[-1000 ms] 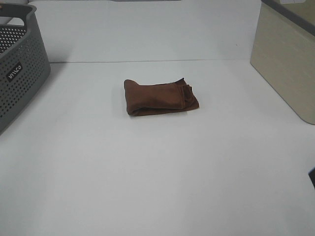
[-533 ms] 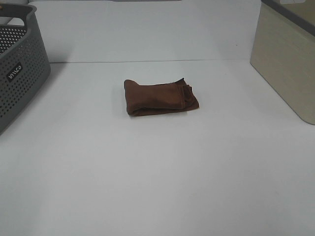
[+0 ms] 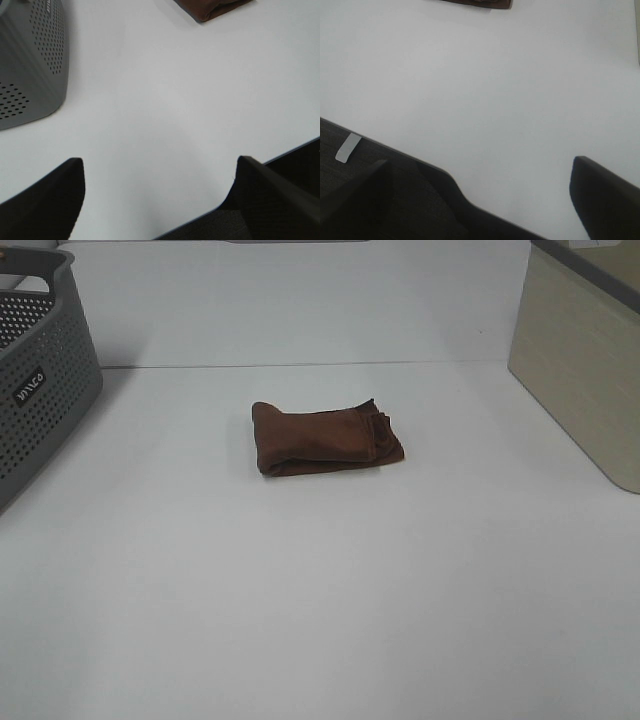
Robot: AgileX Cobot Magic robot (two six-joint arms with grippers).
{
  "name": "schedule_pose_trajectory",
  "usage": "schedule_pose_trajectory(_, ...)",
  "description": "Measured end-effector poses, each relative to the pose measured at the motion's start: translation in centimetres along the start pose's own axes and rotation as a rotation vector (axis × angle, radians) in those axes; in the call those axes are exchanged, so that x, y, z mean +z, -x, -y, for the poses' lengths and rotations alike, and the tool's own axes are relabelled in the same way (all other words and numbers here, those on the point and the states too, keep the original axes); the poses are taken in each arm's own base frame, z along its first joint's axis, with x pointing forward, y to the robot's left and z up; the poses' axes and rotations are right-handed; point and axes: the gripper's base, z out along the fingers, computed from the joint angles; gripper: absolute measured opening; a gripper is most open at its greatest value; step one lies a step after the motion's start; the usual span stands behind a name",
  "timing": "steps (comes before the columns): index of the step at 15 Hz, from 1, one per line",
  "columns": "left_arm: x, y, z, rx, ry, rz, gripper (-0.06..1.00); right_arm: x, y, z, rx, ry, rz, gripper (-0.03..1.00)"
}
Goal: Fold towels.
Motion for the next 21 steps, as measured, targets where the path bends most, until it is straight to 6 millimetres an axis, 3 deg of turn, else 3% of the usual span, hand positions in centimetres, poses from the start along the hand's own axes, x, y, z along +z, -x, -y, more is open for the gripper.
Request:
schedule_pose_trajectory(8, 0.0, 0.0, 0.0, -0.018, 0.021, 0.001, 0.78, 0.0, 0.0, 0.0, 0.000, 0.000, 0.000, 0.89)
schedule_pose_trajectory(14, -1.2, -0.7, 0.0, -0.196, 0.322, 0.092, 0.78, -1.3, -0.8, -0.2, 0.073, -0.140, 0.107, 0.89)
schedule_pose_trajectory(21, -1.7, -1.1, 0.3, -0.140, 0.253, 0.134, 0.78, -2.3, -1.6, -0.7, 0.075, -0.174, 0.195, 0.89)
